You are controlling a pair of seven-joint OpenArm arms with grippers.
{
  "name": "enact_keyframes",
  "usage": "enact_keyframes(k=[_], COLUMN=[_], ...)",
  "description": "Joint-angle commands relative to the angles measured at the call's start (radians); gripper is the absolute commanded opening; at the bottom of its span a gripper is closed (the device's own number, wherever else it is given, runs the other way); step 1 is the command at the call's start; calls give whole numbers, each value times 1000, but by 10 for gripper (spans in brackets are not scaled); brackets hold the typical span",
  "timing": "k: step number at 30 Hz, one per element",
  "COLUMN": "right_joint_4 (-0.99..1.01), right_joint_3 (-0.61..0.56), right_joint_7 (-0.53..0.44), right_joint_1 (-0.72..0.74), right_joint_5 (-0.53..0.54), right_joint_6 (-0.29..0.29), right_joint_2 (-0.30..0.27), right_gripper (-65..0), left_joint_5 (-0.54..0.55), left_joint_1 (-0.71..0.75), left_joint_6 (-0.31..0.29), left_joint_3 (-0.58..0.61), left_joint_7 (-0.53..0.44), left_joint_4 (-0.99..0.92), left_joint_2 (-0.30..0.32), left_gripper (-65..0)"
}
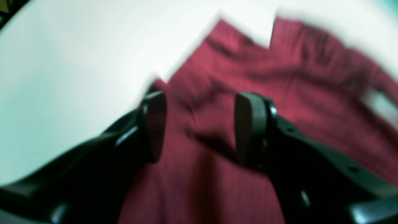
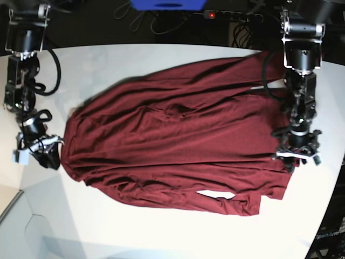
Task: Layout the t-shirt on the table in an organized manner, then fold the t-shirt properly
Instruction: 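Lift the shirt collar corners with both grippers and pull them apart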
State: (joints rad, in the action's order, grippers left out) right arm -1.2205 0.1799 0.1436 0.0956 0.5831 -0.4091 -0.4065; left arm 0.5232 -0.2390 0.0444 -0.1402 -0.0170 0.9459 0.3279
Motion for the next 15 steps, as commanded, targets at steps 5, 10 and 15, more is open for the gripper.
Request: enact_keyframes(k=[5,10,15], right_joint_4=[-118,-166,-207], right_joint_3=[69,132,158], right_joint_7=[-26,-26,-26], right_joint_1=[-95,-187,-264], right_joint_5=[15,15,15], right_joint_6=[-4,-7,-9], right_joint_2=[18,60,91], right_gripper=[-421,-420,-398], left_joint_5=[-1,-4,-13], left_joint_1=[112,318,533], left_joint_6=[-5,-5,-5], left_joint_3=[-134,-233,-298], left_joint_7=[148,320,417], left_joint_4=[269,609,833], left_joint_2=[-14,-66,-98], left_gripper=[-311,-311,-311])
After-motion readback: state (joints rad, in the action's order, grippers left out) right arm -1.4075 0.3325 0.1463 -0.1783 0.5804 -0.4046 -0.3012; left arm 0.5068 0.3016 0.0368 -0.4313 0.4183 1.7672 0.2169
